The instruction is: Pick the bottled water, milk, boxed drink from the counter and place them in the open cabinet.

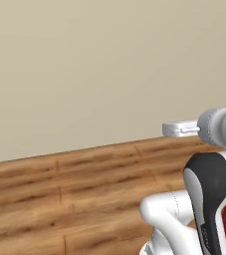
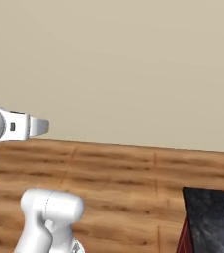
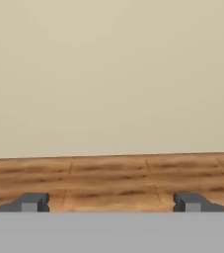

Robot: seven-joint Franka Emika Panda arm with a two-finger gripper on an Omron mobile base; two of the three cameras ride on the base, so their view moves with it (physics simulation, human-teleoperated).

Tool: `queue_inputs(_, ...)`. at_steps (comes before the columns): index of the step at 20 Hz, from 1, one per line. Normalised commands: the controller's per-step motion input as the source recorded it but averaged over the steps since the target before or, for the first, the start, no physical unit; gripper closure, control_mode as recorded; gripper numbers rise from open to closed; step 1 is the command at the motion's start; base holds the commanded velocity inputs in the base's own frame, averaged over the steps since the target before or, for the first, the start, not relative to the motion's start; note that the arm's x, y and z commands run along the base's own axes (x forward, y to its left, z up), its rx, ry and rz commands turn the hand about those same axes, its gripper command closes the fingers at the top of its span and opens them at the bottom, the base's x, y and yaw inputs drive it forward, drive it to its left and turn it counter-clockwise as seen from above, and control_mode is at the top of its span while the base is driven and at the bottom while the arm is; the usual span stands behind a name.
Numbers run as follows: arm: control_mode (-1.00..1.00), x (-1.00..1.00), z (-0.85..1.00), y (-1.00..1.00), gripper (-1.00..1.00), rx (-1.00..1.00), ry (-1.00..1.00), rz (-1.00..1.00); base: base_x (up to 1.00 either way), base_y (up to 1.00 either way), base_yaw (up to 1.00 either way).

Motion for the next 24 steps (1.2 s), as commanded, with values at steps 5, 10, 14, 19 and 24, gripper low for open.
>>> queue_inputs(5,1.0,0.0,0.0,0.0,-1.0,0.0,0.0,0.0,-0.31,-0.15,-0.26)
queue_inputs(10,1.0,0.0,0.0,0.0,-1.0,0.0,0.0,0.0,-0.16,-0.13,-0.27)
queue_inputs(14,1.0,0.0,0.0,0.0,-1.0,0.0,0.0,0.0,-0.03,-0.15,-0.3)
queue_inputs(19,1.0,0.0,0.0,0.0,-1.0,0.0,0.0,0.0,-0.06,-0.05,-0.35)
queue_inputs(24,1.0,0.0,0.0,0.0,-1.0,0.0,0.0,0.0,-0.16,0.0,-0.36)
